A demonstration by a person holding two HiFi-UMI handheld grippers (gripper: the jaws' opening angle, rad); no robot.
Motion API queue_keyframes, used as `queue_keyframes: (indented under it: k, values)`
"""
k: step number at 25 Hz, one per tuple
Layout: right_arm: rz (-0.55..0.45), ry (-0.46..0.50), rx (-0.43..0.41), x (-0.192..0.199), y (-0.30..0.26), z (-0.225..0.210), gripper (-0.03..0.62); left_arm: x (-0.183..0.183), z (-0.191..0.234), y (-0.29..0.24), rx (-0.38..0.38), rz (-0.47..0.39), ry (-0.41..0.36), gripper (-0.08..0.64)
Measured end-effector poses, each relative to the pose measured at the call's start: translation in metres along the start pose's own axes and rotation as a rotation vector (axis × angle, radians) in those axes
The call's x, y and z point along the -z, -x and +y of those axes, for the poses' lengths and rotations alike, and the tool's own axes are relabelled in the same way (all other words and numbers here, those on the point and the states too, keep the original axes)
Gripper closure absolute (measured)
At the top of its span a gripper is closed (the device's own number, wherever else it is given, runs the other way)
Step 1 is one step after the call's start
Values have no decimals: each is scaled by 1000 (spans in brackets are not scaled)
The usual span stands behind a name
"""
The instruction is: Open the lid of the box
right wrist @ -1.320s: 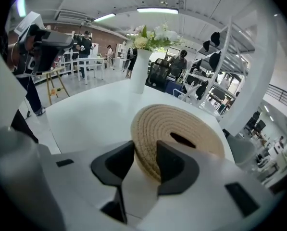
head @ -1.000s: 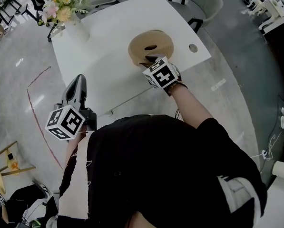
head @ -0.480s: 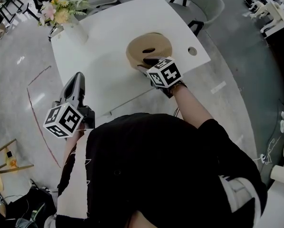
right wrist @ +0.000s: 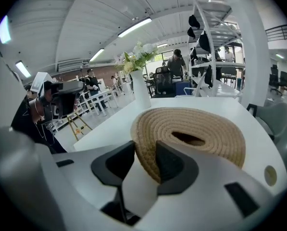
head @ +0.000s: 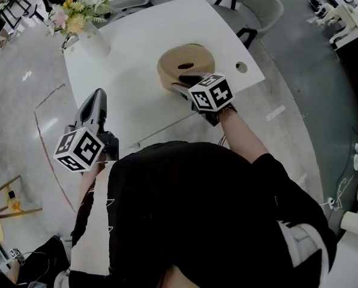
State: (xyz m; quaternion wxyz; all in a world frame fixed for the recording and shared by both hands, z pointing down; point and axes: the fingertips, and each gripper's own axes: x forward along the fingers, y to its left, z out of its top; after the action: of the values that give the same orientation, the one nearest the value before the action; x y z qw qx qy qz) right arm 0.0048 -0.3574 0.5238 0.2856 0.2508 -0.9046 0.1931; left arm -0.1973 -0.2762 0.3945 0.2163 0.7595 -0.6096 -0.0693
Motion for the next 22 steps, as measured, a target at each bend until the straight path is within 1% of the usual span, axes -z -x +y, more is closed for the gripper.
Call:
queue_keyframes:
  k: [8, 22]
  values:
    - [-91, -28, 0, -15, 11, -1, 456, 1, -2, -7, 8, -1, -1, 549]
    - [-186, -76, 9, -23, 28, -1, 460, 0, -9, -14, 26, 1, -3, 549]
